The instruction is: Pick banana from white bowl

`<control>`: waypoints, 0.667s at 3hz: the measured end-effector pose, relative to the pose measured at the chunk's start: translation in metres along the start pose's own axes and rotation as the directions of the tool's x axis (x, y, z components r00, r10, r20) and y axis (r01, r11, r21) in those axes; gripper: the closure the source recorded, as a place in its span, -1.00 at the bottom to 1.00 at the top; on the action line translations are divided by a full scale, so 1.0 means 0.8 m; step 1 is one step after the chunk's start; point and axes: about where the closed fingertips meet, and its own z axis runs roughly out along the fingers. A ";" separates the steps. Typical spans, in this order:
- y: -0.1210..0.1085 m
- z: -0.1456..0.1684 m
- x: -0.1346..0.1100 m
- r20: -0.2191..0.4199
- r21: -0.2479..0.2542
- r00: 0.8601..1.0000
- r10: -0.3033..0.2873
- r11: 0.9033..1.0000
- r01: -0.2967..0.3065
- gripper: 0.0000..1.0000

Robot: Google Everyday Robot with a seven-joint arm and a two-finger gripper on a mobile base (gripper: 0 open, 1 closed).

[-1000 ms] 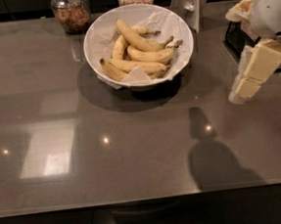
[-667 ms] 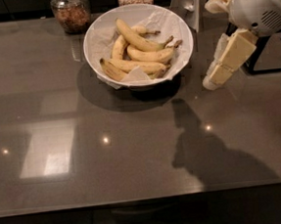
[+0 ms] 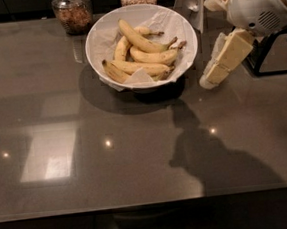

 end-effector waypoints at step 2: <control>-0.057 0.080 -0.057 0.143 0.021 0.990 0.003 1.000 -0.006 -1.00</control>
Offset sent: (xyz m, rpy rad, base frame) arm 0.1190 0.0927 -0.0165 0.2229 -0.0557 0.0387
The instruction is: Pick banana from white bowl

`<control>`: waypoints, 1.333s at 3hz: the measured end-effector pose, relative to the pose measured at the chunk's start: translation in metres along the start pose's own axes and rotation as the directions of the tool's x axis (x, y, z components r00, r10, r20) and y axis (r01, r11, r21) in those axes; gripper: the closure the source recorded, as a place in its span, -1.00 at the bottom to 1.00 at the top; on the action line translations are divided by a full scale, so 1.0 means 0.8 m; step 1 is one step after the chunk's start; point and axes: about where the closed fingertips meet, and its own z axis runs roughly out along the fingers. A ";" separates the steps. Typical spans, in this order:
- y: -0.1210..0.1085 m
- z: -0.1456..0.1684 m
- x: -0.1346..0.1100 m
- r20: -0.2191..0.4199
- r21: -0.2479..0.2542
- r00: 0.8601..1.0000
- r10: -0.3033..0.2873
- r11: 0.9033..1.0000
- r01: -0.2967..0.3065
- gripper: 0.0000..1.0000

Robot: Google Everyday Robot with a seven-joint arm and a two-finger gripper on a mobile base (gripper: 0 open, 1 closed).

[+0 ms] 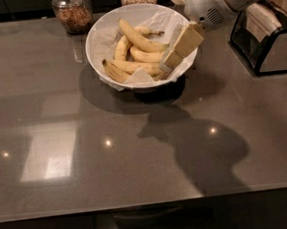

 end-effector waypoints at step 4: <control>-0.086 0.131 -0.035 0.292 0.001 0.916 0.276 0.957 -0.289 -0.40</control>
Offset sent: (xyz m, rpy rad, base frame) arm 0.1055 0.0576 -0.0169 0.4029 0.0266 -0.1292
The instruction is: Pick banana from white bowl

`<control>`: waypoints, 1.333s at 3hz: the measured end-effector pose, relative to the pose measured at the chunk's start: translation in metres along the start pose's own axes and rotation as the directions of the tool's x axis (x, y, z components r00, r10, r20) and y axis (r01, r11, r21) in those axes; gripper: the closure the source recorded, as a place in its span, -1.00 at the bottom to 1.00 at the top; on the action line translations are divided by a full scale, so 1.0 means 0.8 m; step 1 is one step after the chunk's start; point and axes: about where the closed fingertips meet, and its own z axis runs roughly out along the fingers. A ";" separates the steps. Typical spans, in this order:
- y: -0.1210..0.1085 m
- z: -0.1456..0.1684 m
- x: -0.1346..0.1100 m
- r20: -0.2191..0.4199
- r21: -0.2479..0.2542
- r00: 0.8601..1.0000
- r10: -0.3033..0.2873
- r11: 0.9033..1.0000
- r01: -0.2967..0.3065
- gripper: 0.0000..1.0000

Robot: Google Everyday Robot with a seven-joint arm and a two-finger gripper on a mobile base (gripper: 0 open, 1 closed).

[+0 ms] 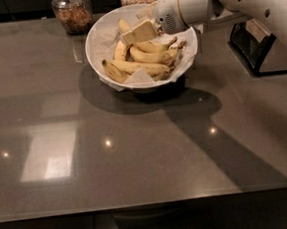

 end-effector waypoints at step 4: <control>-0.033 0.040 0.045 -0.061 0.022 0.992 0.113 0.993 -0.112 -0.06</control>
Offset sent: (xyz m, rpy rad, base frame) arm 0.0337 0.0068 -0.0312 0.0191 0.0947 -0.0392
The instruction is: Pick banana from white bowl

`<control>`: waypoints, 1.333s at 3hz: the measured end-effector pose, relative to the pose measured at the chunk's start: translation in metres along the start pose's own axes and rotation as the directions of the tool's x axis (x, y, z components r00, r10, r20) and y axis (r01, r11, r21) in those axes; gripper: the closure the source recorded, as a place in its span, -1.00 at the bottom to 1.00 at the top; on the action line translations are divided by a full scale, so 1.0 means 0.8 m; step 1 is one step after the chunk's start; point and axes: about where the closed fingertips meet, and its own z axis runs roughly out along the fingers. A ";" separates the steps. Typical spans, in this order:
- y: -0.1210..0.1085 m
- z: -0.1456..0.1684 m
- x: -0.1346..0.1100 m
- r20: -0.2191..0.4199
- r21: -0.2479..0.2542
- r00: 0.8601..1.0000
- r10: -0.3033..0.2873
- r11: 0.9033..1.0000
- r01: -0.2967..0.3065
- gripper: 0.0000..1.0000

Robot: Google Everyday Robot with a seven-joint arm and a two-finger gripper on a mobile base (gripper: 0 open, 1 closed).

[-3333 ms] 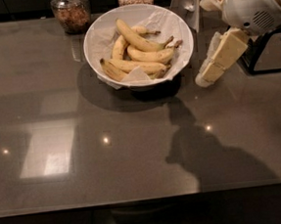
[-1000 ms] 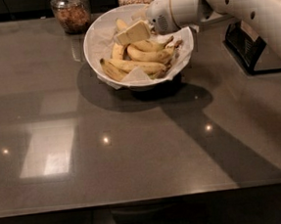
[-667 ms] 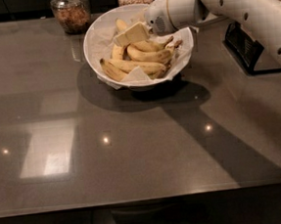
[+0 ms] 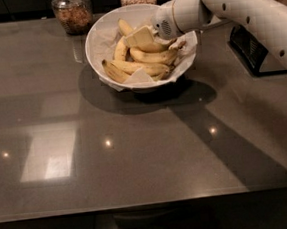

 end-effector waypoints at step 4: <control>-0.026 0.006 0.045 -0.100 0.034 0.994 0.053 0.998 -0.049 0.30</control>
Offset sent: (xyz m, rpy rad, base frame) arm 0.0110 -0.0215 -0.0277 -0.0544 0.0672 -0.0537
